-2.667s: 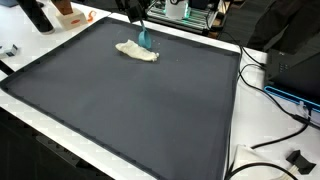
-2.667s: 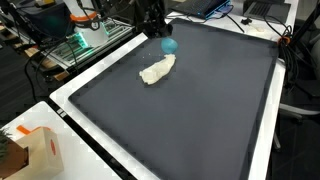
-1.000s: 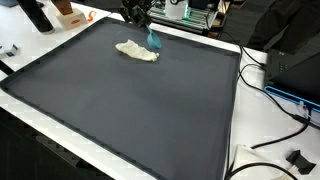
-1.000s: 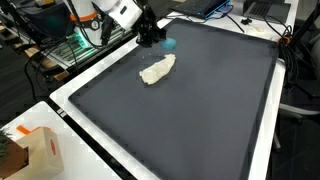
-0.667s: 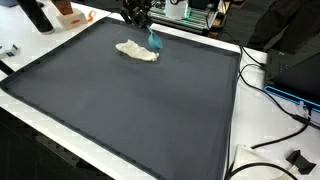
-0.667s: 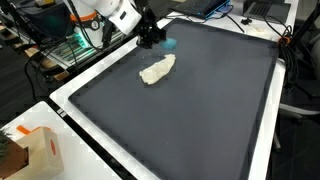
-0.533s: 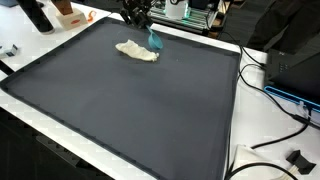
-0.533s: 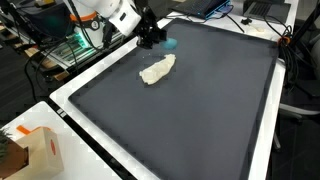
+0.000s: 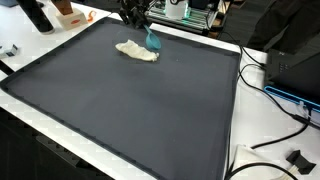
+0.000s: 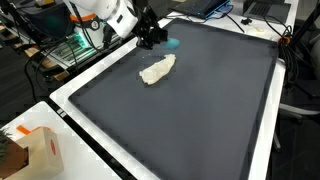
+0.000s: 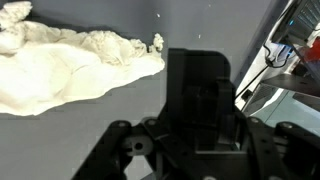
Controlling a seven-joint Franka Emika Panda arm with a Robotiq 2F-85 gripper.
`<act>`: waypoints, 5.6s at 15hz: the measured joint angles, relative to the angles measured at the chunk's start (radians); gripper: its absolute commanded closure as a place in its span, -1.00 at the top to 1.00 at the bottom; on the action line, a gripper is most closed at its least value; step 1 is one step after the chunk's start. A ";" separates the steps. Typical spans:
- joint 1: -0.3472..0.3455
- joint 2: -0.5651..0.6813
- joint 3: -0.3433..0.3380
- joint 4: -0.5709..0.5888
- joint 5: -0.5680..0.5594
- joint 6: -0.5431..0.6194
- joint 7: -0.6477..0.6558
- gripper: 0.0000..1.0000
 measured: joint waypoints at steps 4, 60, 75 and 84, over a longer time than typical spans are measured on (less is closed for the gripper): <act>-0.008 -0.003 0.000 0.000 0.029 0.000 0.000 -0.45; -0.210 -0.576 0.191 -0.106 -0.764 -0.062 2.079 0.05; -0.160 -0.362 -0.022 -0.001 -0.727 -0.146 1.646 -0.45; -0.155 -0.087 -0.140 0.179 -0.708 -0.336 1.048 -0.45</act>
